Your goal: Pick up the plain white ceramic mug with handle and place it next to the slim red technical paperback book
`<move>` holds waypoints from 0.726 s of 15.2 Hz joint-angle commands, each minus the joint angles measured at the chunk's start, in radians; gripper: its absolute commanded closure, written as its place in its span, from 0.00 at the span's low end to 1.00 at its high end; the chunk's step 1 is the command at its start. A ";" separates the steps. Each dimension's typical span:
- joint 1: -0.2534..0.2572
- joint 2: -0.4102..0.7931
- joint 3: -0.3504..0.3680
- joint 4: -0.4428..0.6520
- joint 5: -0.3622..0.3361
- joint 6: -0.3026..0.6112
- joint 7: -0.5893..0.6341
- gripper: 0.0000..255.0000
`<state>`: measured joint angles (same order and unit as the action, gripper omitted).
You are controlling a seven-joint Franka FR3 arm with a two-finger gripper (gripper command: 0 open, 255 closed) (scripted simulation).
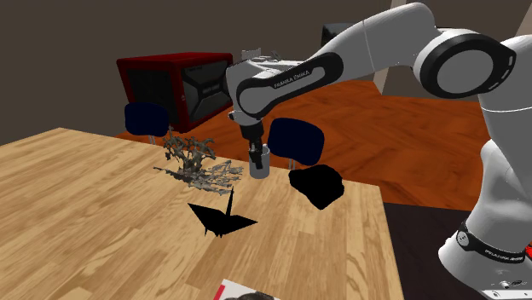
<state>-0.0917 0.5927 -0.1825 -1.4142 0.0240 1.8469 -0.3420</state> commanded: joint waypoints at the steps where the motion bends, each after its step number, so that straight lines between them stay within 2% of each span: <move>1: 0.000 0.000 0.000 0.000 0.000 0.000 0.000 1.00; 8: 0.000 0.000 0.000 0.000 0.000 0.000 0.000 1.00; 11: 0.000 -0.013 -0.001 0.021 -0.002 -0.033 -0.001 1.00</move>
<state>-0.0907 0.5849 -0.1830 -1.3986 0.0228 1.8237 -0.3412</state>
